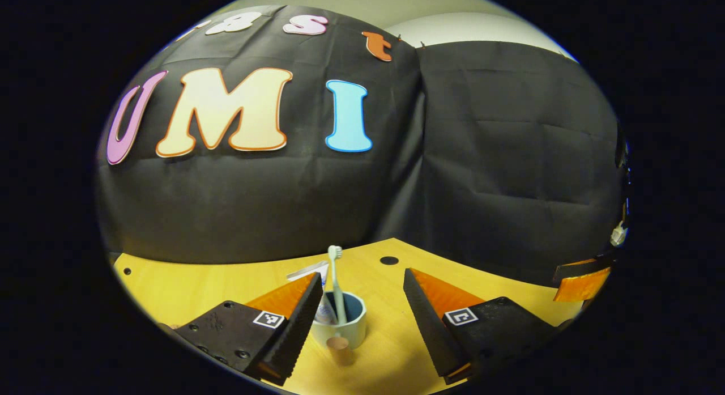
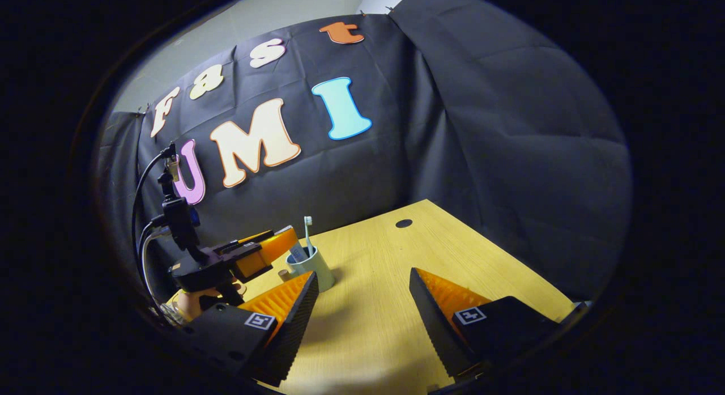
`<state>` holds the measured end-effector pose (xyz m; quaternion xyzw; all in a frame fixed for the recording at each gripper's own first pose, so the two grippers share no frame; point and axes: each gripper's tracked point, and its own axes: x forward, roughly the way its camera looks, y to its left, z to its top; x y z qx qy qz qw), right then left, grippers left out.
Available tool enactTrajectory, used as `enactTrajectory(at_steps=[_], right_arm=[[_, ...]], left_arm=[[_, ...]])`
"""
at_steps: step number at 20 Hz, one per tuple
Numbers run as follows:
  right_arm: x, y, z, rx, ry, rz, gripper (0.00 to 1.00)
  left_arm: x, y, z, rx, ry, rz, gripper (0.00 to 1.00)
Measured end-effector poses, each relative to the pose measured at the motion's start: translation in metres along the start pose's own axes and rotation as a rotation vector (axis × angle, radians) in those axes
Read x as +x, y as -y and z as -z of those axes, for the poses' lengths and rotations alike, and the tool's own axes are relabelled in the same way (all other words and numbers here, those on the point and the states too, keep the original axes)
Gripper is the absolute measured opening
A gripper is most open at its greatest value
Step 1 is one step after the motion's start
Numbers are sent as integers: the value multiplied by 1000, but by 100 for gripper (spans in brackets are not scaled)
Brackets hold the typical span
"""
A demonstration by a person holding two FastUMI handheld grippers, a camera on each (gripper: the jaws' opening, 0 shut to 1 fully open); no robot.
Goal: Put the toothbrush and toothpaste on the desktop into the cup, then pick up the cup and place it on the coaster on the desktop.
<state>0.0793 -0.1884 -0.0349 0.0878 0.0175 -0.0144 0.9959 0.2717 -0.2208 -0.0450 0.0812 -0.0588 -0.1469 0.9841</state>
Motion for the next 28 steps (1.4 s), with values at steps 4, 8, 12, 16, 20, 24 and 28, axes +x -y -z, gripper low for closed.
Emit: enactTrajectory(at_steps=[4, 8, 12, 16, 20, 24, 28], right_arm=[[12, -20, -4, -18, -18, -48, 98], [19, -41, -3, -29, -50, -112, 99], [31, -60, 1, -66, -104, -146, 99], [49, -83, 9, -91, -166, -147, 98], [68, -106, 21, -74, -227, -124, 98], [85, -124, 33, -63, -284, -89, 99], [103, -139, 52, -63, -368, -36, 95]], left_arm=[[-32, -21, -5, -11, -12, -71, 87], [-67, -42, 0, -31, -43, -142, 87], [-98, -62, 1, -47, -59, -193, 87], [-117, -88, 1, -62, -72, -212, 87], [-135, -109, 12, -101, -106, -211, 87], [-157, -130, 27, -133, -139, -221, 90], [-178, -167, 42, -143, -167, -260, 90]])
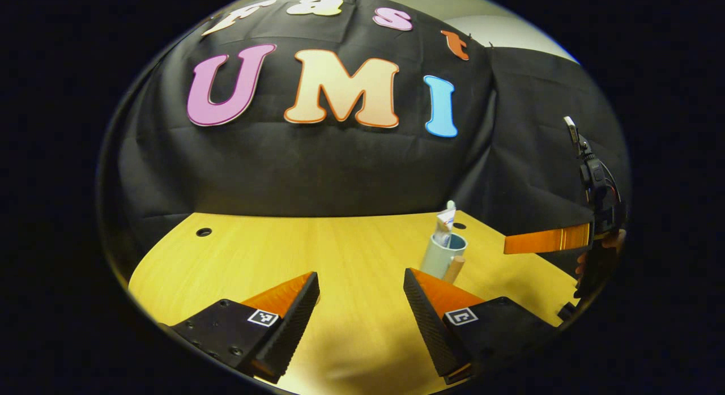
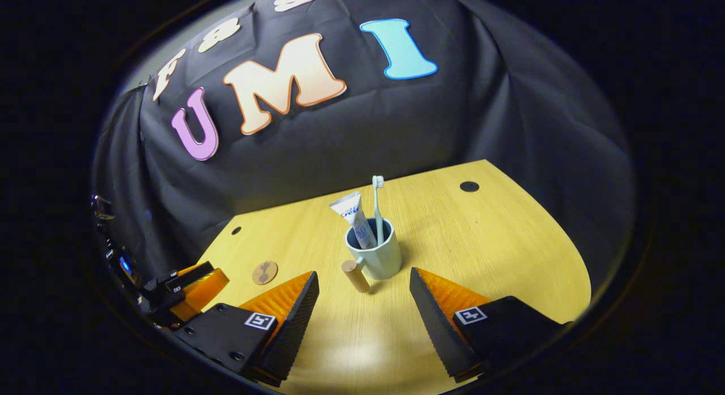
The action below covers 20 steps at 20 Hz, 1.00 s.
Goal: Put the toothbrush and toothpaste on the desktop into the cup, then pick up the cup and place it on the coaster on the desktop.
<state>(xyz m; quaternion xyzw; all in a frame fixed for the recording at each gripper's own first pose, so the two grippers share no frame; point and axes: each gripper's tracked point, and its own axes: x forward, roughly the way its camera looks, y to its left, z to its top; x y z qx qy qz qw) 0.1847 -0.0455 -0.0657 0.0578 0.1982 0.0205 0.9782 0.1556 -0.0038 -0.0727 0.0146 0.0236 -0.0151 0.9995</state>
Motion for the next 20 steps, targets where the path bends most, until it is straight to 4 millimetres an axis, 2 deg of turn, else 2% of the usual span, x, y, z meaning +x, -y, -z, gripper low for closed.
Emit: enactTrajectory(at_steps=[1, 4, 5, 9, 10, 11, 12, 13, 18, 19, 20], right_arm=[[5, -4, 3, 5, -24, 12, 99], [24, -11, 10, 11, -84, 42, 94], [32, -14, 12, 14, -96, 53, 98], [54, -17, 21, 6, -171, 93, 98], [60, -18, 26, 8, -200, 108, 94], [66, -16, 29, 16, -226, 121, 98], [69, -16, 31, 24, -251, 131, 94], [74, -15, 31, 32, -273, 141, 99], [94, -4, 25, 70, -354, 192, 97], [97, -4, 25, 77, -370, 195, 92], [99, -3, 26, 84, -383, 201, 91]], left_arm=[[-2, -8, 4, -6, -9, -3, 90], [-8, -38, 14, -2, -31, -15, 90], [-9, -45, 16, -2, -40, -21, 90], [-15, -73, 26, -41, -61, -30, 90], [-16, -78, 29, -40, -70, -35, 90], [-18, -84, 32, -34, -75, -40, 90], [-19, -89, 34, -24, -82, -46, 91], [-21, -94, 37, -13, -90, -49, 91], [-25, -112, 44, -22, -105, -68, 90], [-25, -114, 47, -29, -112, -75, 91], [-26, -116, 48, -33, -115, -81, 91]])
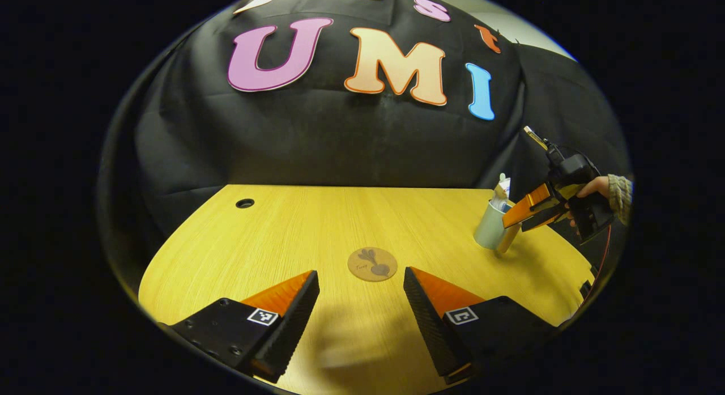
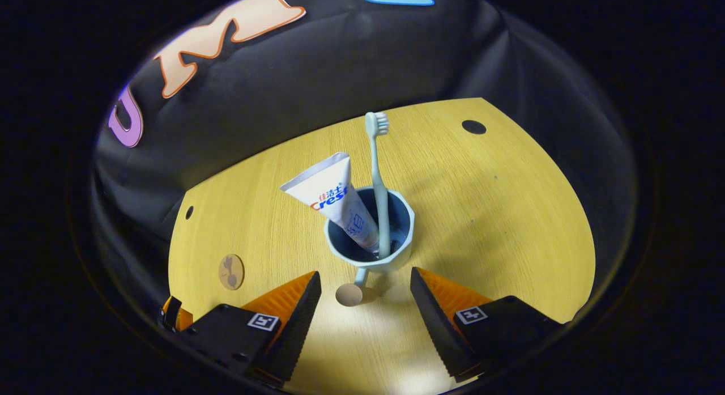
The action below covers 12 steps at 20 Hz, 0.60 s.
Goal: Put the toothbrush and toothpaste on the desktop into the cup, then pick up the cup and place it on the coaster on the desktop.
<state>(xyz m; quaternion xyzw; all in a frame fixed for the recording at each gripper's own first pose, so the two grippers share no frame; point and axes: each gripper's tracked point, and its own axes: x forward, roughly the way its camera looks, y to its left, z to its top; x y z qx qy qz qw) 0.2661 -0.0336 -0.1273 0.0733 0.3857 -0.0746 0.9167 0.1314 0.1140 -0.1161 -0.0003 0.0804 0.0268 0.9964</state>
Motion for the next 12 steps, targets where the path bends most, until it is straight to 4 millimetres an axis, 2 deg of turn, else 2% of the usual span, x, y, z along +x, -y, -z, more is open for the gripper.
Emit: enactTrajectory(at_steps=[1, 2, 3, 4, 6, 7, 8, 9, 10, 12], right_arm=[[3, 1, 2, -1, -18, 7, 89], [5, 2, 5, -11, -39, 21, 96], [7, 3, 7, -21, -57, 32, 89], [9, 4, 9, -29, -73, 41, 95], [10, 3, 13, -22, -116, 44, 80], [13, 1, 15, -8, -139, 41, 88], [13, 1, 15, 7, -169, 39, 88], [14, 0, 16, 24, -188, 36, 80], [14, 2, 14, 26, -199, 42, 88], [17, 10, 8, 4, -197, 75, 88]], left_arm=[[0, -3, 1, -3, -2, -6, 91], [0, -4, 3, -6, -2, -11, 91], [0, -6, 3, -7, -2, -14, 91], [0, -6, 3, -8, 0, -13, 91], [0, -9, 5, -11, -4, -14, 91], [0, -11, 6, -13, -6, -19, 91], [-1, -13, 7, -17, -6, -26, 91], [-1, -15, 7, -22, -4, -29, 91], [-1, -16, 8, -29, -2, -32, 91], [-2, -18, 12, -41, -10, -35, 91]])
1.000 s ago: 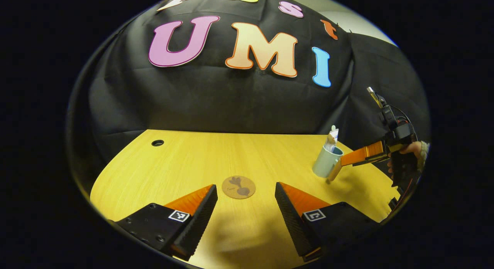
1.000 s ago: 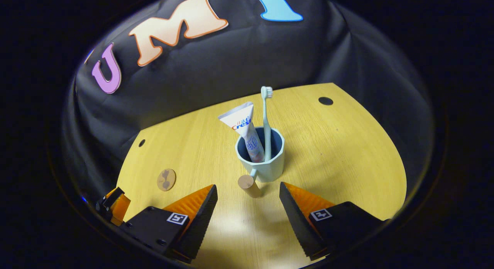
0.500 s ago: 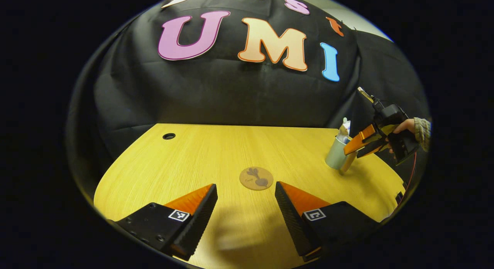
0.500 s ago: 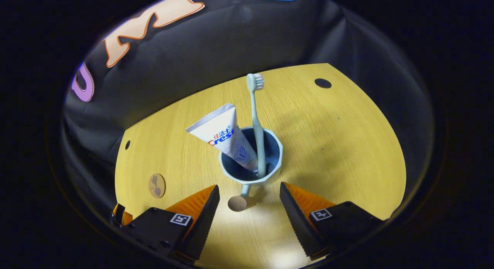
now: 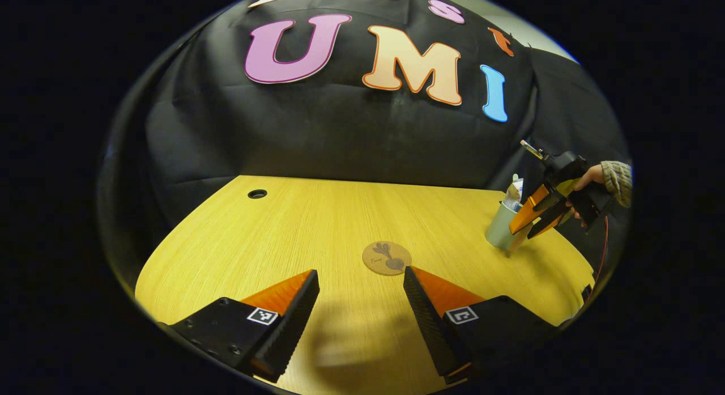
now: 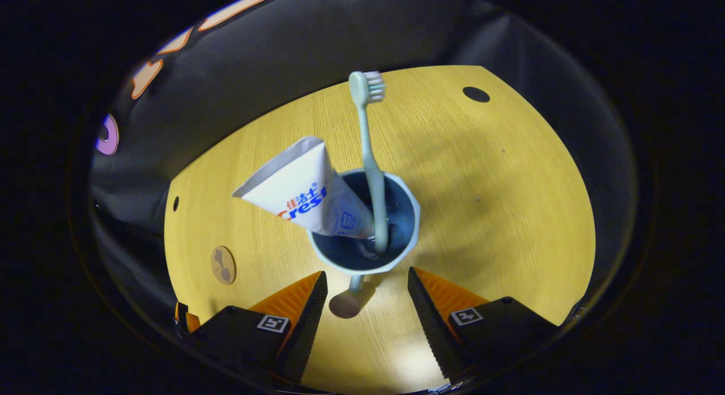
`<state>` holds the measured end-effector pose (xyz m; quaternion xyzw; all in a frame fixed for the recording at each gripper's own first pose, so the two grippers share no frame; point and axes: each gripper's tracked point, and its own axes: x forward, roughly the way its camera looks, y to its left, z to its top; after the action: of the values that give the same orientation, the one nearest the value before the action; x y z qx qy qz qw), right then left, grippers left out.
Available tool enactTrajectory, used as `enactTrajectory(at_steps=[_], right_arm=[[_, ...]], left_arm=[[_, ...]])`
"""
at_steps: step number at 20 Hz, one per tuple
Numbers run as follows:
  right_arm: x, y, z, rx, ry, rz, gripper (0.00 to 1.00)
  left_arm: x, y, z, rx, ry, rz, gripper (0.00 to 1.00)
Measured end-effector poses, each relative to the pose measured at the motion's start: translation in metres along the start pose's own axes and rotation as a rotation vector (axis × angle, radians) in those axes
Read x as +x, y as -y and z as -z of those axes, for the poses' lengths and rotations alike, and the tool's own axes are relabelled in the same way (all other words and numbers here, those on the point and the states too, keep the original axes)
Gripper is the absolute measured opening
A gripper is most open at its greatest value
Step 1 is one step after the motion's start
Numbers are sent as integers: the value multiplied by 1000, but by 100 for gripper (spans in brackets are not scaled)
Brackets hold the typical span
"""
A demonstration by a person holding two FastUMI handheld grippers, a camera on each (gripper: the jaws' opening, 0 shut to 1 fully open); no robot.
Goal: Put the toothbrush and toothpaste on the desktop into the cup, then pick up the cup and place it on the coaster on the desktop.
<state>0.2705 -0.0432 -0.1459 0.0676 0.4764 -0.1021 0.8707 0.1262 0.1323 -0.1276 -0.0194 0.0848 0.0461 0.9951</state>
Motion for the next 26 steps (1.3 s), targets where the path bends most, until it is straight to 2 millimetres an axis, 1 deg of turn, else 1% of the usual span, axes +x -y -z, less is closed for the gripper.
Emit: enactTrajectory(at_steps=[1, 2, 3, 4, 7, 8, 9, 10, 13, 14, 15, 16, 20, 21, 23, 26], right_arm=[[0, 1, -1, -3, -4, 5, 79], [1, -3, -3, 7, -7, -7, 88], [2, -3, -3, 14, -8, 1, 74], [4, -2, -3, 6, -7, 8, 63], [11, -4, 4, 3, -43, 6, 59], [9, -2, 2, -1, -43, 17, 57], [13, -1, 4, 4, -44, 24, 57], [15, 1, 3, 9, -46, 23, 59], [19, 2, 2, 24, -50, 20, 31], [18, 2, 1, 17, -46, 21, 35], [18, 1, 0, 6, -44, 23, 29], [18, 2, -1, -10, -42, 26, 31], [17, 6, 0, -63, -23, 41, 19], [19, 7, 0, -74, -16, 41, 19], [17, 8, 2, -94, -8, 40, 14], [17, 7, 2, -123, 13, 47, 14]], left_arm=[[-1, -2, 2, 0, -7, -5, 91], [-1, -4, 5, 2, -10, -8, 91], [-2, -6, 5, 6, -12, -11, 91], [-2, -8, 5, 11, -14, -15, 91], [-3, -14, 4, 23, -14, -22, 91], [-2, -15, 6, 24, -18, -24, 91], [-2, -15, 7, 24, -20, -21, 91], [-2, -14, 8, 27, -25, -16, 91], [-2, -13, 9, 45, -32, -3, 91], [-3, -11, 10, 50, -33, 2, 91], [-3, -11, 10, 53, -35, 7, 91], [-3, -9, 10, 54, -38, 11, 91], [0, -3, 13, 54, -46, 23, 91], [-1, -2, 14, 55, -47, 25, 91], [-1, -2, 13, 60, -42, 24, 91], [-3, -1, 13, 59, -36, 25, 91]])
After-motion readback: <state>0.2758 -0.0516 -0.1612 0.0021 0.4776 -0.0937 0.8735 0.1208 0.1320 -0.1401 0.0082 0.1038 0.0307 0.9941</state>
